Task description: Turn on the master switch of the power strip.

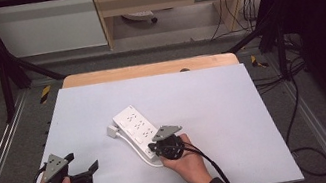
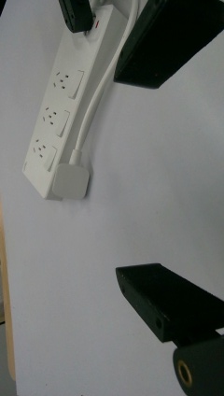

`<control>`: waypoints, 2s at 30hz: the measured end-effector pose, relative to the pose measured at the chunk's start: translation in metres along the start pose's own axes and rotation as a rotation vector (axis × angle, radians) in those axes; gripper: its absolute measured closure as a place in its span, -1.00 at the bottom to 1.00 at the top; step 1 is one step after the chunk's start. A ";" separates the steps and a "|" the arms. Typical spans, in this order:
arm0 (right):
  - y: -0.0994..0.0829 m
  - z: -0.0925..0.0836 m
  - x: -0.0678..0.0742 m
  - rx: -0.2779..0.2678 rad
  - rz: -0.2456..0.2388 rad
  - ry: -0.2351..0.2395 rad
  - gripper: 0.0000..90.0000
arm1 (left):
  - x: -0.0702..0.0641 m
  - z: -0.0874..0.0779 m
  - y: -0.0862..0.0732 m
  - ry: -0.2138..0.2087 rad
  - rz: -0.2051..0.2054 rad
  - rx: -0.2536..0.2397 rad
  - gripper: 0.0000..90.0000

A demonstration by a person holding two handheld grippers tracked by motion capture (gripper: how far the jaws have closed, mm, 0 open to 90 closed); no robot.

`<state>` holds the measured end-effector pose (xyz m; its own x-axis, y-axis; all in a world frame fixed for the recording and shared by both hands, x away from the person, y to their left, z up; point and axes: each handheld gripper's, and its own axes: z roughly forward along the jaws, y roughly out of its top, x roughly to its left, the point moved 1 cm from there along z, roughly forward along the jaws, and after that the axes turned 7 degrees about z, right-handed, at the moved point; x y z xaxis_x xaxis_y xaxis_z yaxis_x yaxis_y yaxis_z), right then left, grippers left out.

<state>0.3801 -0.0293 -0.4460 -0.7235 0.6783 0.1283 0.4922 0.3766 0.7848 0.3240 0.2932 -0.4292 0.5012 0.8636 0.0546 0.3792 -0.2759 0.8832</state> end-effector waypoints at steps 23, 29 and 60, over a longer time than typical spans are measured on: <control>0.001 0.000 -0.001 -0.002 0.018 0.007 1.00 | 0.000 0.000 0.000 -0.001 0.000 0.002 -0.85; 0.001 -0.001 0.000 -0.008 0.024 0.027 1.00 | 0.001 0.000 0.000 -0.002 -0.001 0.002 -0.85; 0.010 -0.008 -0.014 -0.092 0.100 0.041 1.00 | 0.001 0.000 0.000 0.000 -0.001 0.000 -0.85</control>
<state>0.3917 -0.0400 -0.4349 -0.6932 0.6824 0.2321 0.5178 0.2474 0.8190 0.3242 0.2946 -0.4292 0.5011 0.8637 0.0537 0.3792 -0.2750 0.8835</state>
